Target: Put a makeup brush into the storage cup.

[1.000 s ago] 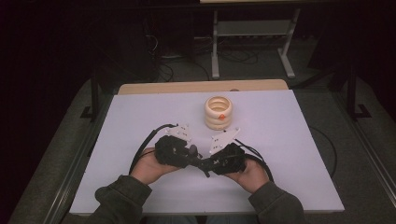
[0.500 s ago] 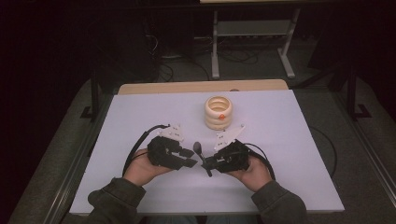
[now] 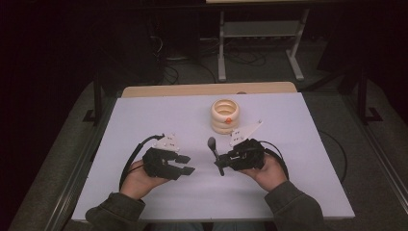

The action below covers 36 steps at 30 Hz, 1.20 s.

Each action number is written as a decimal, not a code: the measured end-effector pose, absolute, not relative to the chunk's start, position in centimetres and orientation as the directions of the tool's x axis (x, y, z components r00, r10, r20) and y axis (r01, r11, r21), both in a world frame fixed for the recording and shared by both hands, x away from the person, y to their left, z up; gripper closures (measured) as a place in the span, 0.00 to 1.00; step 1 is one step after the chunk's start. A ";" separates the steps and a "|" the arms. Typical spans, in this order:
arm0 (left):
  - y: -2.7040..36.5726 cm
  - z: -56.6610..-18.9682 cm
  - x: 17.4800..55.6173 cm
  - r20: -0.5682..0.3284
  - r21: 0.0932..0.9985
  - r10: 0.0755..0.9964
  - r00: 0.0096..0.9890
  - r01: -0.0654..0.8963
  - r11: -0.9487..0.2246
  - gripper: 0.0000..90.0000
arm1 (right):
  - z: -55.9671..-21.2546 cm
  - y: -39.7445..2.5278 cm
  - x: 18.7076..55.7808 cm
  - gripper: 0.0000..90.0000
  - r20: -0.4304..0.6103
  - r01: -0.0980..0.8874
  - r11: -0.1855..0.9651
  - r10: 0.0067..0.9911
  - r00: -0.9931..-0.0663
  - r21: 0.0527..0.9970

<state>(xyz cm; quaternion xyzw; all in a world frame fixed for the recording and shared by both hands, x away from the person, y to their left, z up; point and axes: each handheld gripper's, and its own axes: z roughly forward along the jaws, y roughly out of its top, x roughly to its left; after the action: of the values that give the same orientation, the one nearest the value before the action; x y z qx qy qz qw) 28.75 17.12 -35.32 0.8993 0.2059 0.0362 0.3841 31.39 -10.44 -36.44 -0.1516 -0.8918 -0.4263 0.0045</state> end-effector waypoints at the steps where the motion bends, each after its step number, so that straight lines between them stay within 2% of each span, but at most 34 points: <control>1: 17.2 -35.4 28.6 -0.096 0.707 0.406 0.909 0.349 -0.615 0.63 | -36.3 -10.7 31.6 0.87 0.118 0.261 0.594 0.268 -0.956 0.761; 16: 18.3 -36.8 28.2 -0.063 0.698 0.438 0.897 0.353 -0.623 0.59 | -34.5 -12.4 33.4 0.87 0.154 0.321 0.556 0.326 -0.933 0.767; 36: 19.6 -38.0 28.1 -0.061 0.696 0.478 0.876 0.381 -0.609 0.52 | -32.4 -12.7 36.6 0.87 0.143 0.337 0.550 0.365 -0.920 0.764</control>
<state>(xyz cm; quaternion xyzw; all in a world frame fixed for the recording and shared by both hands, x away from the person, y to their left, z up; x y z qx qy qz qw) 28.09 19.56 -38.00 0.8945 0.2400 0.0657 0.3714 36.59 -12.72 -32.37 -0.1992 -0.8803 -0.4302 -0.0164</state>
